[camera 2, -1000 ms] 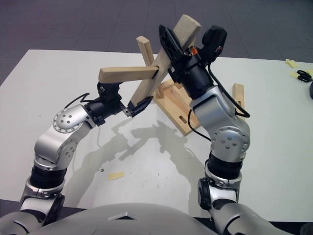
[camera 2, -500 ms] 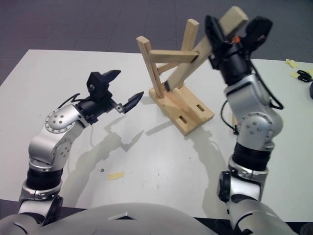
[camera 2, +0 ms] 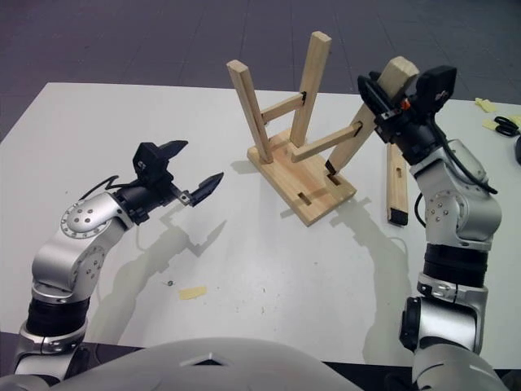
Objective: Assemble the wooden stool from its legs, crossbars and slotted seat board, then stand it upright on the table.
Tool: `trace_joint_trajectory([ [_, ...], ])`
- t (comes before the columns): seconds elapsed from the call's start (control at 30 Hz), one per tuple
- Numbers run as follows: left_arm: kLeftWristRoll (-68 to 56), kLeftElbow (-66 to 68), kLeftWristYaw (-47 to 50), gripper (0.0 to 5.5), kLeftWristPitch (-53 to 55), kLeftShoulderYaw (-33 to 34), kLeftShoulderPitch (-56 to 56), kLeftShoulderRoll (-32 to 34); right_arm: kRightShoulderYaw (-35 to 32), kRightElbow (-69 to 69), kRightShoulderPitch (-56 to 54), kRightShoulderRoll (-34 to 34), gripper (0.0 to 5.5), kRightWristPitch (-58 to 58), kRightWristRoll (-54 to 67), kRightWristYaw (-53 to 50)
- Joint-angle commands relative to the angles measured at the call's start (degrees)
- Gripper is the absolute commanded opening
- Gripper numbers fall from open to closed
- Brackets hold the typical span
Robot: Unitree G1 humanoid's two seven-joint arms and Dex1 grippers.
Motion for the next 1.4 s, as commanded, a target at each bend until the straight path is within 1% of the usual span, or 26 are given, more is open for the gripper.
trace_joint_trajectory([
  [0.03,0.3,-0.2,0.0,5.40,0.5,0.0,0.0,0.3,-1.0,-0.5,1.4,-1.5,1.01,1.5,0.2,3.0],
  [0.23,0.0,-0.3,0.2,5.40,0.7,-0.2,-0.3,0.0,-0.7,0.1,1.9,-1.3,1.01,0.2,-2.0,4.9],
  [0.53,-0.4,-0.9,0.1,5.40,1.2,-1.1,-0.1,-0.5,0.0,3.1,-0.3,-1.3,1.01,-1.8,-4.2,7.3],
  [0.63,-0.3,-0.9,0.1,5.40,1.1,-1.1,0.1,-0.6,1.0,3.2,1.2,-0.8,1.01,-1.4,-4.7,8.5],
  [0.8,-0.2,-1.1,0.4,5.40,1.4,-1.7,0.0,-1.1,3.7,-1.0,6.0,1.6,1.01,0.5,-4.3,8.5],
  [0.93,0.1,-1.4,0.4,5.40,1.5,-1.8,0.5,-1.0,2.4,-2.6,11.0,3.7,1.01,5.0,-4.6,1.5],
  [1.03,0.1,-2.0,0.6,5.40,1.8,-1.5,1.1,-1.0,1.6,-6.2,15.5,6.5,1.01,11.3,-3.5,-7.0],
  [1.1,0.1,-2.5,0.9,5.40,2.0,-1.5,1.5,-1.2,3.0,-8.9,18.9,7.6,1.01,14.9,-4.0,-11.8],
  [1.2,-0.2,-2.7,0.8,5.40,2.4,-1.7,1.2,-1.3,8.1,-14.0,22.9,5.5,1.01,16.3,-7.1,-13.7],
  [1.23,-0.2,-2.8,0.8,5.40,2.5,-1.6,1.2,-1.2,9.6,-14.8,22.7,4.5,1.01,17.5,-8.3,-14.8],
  [1.3,0.1,-2.7,0.4,5.40,2.6,-2.0,1.1,-0.9,10.5,-14.8,19.1,4.3,1.01,21.4,-7.8,-18.1],
  [1.4,0.3,-2.5,0.4,5.40,2.6,-2.4,0.9,-0.9,9.8,-11.1,10.9,5.5,1.01,26.6,-5.6,-22.1],
])
